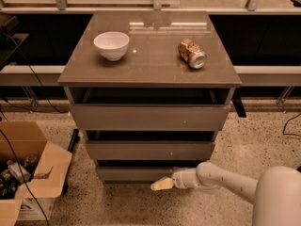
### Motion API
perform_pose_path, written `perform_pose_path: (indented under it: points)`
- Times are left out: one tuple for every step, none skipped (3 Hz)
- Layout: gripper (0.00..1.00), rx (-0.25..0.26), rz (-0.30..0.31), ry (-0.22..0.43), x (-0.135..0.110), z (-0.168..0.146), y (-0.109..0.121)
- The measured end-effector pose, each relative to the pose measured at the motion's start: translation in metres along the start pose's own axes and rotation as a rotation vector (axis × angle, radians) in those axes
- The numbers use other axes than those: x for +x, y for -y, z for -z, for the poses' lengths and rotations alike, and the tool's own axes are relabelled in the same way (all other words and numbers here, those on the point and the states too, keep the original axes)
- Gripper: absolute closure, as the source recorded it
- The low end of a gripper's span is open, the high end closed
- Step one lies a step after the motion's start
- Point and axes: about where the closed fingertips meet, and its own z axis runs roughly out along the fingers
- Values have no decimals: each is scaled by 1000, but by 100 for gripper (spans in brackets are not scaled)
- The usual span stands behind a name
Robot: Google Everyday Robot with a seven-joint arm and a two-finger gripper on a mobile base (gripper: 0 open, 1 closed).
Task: Open bottom drawer
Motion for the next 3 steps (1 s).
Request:
perform_pose_path:
  points:
    - [0,13,1,12,-3,-12,27]
    - [0,12,-6,24,-5,-23,52]
    - [0,4,-32,4,2,-41,76]
